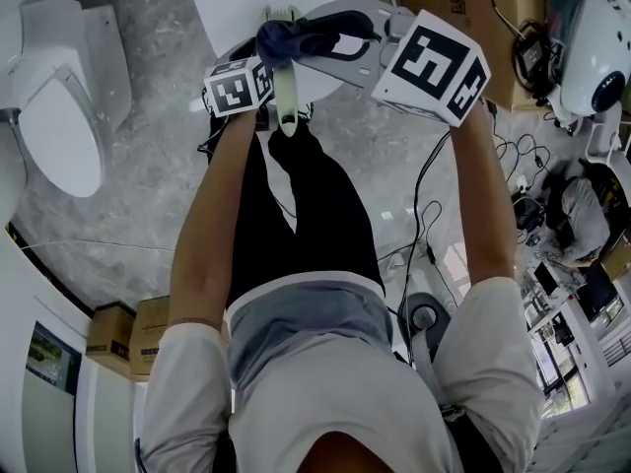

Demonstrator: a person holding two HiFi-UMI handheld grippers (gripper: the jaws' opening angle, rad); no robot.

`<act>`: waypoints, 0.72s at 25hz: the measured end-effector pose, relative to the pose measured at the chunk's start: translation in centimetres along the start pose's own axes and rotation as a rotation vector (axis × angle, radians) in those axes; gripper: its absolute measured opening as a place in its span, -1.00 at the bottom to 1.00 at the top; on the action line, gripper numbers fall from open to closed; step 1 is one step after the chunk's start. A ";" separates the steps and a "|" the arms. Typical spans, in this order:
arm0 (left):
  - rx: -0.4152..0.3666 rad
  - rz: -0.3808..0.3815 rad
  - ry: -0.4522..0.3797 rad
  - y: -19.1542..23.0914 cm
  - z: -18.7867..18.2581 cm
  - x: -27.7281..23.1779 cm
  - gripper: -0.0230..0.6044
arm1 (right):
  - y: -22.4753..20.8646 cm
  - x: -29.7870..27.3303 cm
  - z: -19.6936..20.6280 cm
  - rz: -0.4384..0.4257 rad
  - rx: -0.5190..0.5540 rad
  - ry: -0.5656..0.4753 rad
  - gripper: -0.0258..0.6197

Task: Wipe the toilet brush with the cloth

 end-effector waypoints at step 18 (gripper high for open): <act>-0.036 -0.014 0.024 -0.9 0.2 0.9 -0.93 | 3.1 2.4 -2.1 0.031 0.060 0.041 -0.55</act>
Point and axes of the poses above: the fingertips, and each gripper's own axes: x backward along the fingers, y to its left, z out of its underside, the point moved 6 cm from there along x, backward along the fingers, and after that the axes turned 4 degrees about z, right-handed, at the moved point
